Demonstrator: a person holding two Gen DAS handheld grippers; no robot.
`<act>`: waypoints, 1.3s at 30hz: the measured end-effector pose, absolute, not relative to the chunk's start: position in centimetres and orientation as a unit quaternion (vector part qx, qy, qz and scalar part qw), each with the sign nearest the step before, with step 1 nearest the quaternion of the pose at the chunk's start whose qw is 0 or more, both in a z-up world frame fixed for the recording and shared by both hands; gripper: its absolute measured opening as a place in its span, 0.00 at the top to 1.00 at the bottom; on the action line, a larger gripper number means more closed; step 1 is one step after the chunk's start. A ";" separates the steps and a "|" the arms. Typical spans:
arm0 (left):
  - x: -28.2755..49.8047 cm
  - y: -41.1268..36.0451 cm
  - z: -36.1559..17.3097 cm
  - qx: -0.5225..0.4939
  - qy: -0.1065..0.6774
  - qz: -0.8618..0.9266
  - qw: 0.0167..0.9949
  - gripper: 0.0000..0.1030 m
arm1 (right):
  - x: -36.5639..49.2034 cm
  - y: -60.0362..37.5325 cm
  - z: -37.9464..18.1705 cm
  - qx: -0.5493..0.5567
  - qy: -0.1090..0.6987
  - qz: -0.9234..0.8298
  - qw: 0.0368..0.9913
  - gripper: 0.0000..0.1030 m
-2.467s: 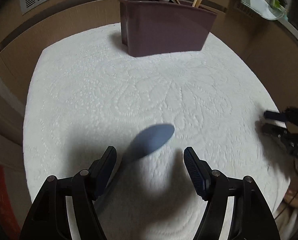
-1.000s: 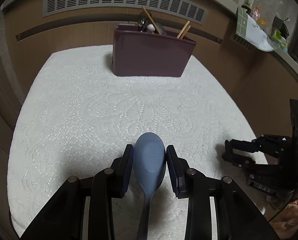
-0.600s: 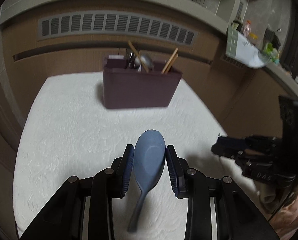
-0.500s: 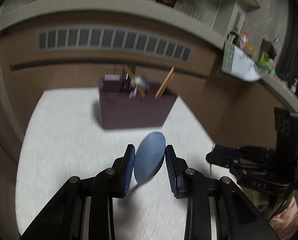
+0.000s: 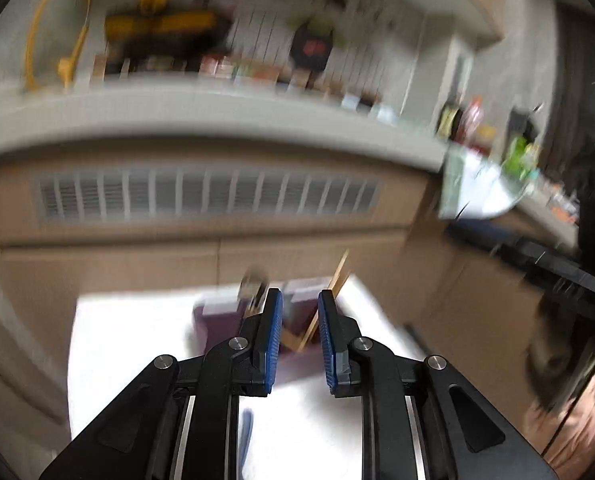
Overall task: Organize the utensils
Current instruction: 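Lift the blue spoon with the left tool while the right tool holds the metal spoon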
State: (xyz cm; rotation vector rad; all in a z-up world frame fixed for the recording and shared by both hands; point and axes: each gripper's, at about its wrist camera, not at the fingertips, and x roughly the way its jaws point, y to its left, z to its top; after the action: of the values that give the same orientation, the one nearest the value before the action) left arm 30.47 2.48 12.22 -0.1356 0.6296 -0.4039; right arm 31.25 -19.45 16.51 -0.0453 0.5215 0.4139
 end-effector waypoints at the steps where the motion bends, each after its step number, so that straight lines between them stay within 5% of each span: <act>1: 31.0 2.6 10.3 -0.067 0.334 -0.191 0.921 0.81 | 31.7 -19.7 15.8 -0.021 0.264 0.197 0.944 0.75; 6: 30.1 3.9 1.5 -0.078 0.425 -0.174 0.885 0.75 | 32.1 -20.9 11.4 0.000 0.317 0.192 0.929 0.75; 13: 23.9 5.1 -5.1 -0.081 0.445 -0.152 0.879 0.48 | 30.0 -20.8 6.3 0.000 0.362 0.195 0.911 0.75; 28: 26.3 2.4 -4.8 -0.051 0.468 -0.130 0.873 0.48 | 25.3 -19.9 2.2 -0.020 0.399 0.188 0.897 0.75; 31: 27.7 1.9 -4.7 -0.019 0.484 -0.129 0.865 0.52 | 24.9 -20.1 2.0 -0.023 0.400 0.186 0.897 0.75; 34: 30.1 1.7 -5.6 -0.013 0.529 -0.135 0.838 0.77 | 24.8 -20.4 1.9 -0.019 0.401 0.185 0.897 0.75; 39: 30.6 1.5 -6.0 0.008 0.533 -0.123 0.837 0.92 | 24.6 -20.5 1.8 -0.015 0.400 0.185 0.897 0.75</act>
State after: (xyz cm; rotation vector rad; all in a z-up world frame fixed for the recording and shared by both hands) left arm 30.60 1.55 -5.96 0.0162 1.1270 -0.2597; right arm 24.64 -20.54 1.77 -0.0307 0.8287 0.3840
